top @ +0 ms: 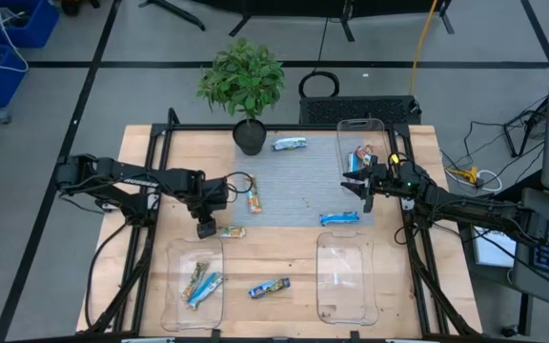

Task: Pick and place Granola Bars by type
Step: Put the yellow granola bar into the bottom left transparent bin

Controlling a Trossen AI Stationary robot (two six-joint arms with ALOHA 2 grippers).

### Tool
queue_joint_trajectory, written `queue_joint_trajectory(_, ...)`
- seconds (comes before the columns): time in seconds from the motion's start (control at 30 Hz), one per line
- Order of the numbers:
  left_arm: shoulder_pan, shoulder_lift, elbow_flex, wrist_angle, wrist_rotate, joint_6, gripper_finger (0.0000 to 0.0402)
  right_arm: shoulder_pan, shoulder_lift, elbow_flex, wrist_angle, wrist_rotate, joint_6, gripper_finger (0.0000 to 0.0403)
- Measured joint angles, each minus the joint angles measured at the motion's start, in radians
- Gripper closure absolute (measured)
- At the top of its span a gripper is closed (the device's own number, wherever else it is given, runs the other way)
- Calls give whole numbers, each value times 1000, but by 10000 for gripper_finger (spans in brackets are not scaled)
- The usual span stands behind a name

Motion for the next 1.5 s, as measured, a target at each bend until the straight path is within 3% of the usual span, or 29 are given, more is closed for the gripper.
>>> queue_joint_trajectory(0.33, 0, 0, -48, 35, 1, -46, 227, 0, 0, 0, 0, 0, 0, 264)
queue_joint_trajectory(0.6, 0, 0, -59, 116, -20, 1, 232, 0, 0, 0, 0, 0, 0, 264)
queue_joint_trajectory(0.7, 0, 0, -59, 149, -32, 27, 262, 0, 0, 0, 0, 0, 0, 264)
queue_joint_trajectory(0.93, 0, 0, -59, 206, -43, 78, 389, 0, 0, 0, 0, 0, 0, 264)
queue_joint_trajectory(1.27, 0, -14, -61, 296, -130, 140, 398, 0, 0, 0, 0, 0, 0, 264)
queue_joint_trajectory(1.5, 2, -87, -61, 374, -168, 166, 400, 0, 0, 0, -3, 0, 0, 264)
